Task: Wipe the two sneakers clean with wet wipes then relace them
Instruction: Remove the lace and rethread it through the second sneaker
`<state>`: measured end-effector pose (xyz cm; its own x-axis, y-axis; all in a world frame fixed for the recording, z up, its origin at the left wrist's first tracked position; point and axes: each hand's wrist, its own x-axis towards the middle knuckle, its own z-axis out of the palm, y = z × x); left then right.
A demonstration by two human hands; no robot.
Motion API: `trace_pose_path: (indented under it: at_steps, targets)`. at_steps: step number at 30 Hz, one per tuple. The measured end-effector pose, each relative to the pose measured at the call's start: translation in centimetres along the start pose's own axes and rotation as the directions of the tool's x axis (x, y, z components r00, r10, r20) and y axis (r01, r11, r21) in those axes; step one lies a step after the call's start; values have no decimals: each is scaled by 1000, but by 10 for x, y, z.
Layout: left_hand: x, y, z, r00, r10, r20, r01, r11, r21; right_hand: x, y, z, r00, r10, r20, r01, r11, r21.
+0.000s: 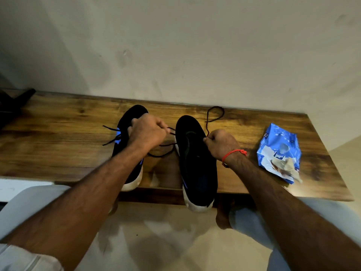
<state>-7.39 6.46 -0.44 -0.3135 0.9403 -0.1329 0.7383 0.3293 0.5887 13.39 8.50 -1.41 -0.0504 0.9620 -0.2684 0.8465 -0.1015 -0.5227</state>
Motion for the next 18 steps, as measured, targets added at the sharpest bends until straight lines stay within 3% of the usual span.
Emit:
trace_pose_path:
  at_steps: [2, 5, 8, 11, 14, 16, 18]
  targets:
    - [0, -5, -3, 999, 13, -43, -12, 1000, 27, -2, -4, 1, 1000, -22, 22, 22, 999, 26]
    - [-20, 2, 15, 982, 184, 28, -187, 972, 140, -7, -14, 7, 996, -73, 46, 72, 997, 25]
    - [-33, 8, 31, 937, 349, 37, -342, 884, 318, -11, -22, 9, 994, -101, 32, 100, 994, 47]
    - [-30, 7, 29, 925, 377, 48, -353, 803, 480, -13, -25, 8, 993, -112, 45, 108, 991, 74]
    - [-23, 9, 23, 931, 359, 67, -345, 807, 480, -13, -21, 8, 994, -100, 47, 97, 993, 67]
    - [-18, 6, 14, 930, 363, -49, -317, 865, 389, -10, -17, 6, 997, -73, 29, 72, 997, 26]
    - [-11, 1, -1, 898, 344, -274, -275, 925, 261, -8, -12, 1, 999, -44, 11, 44, 999, 4]
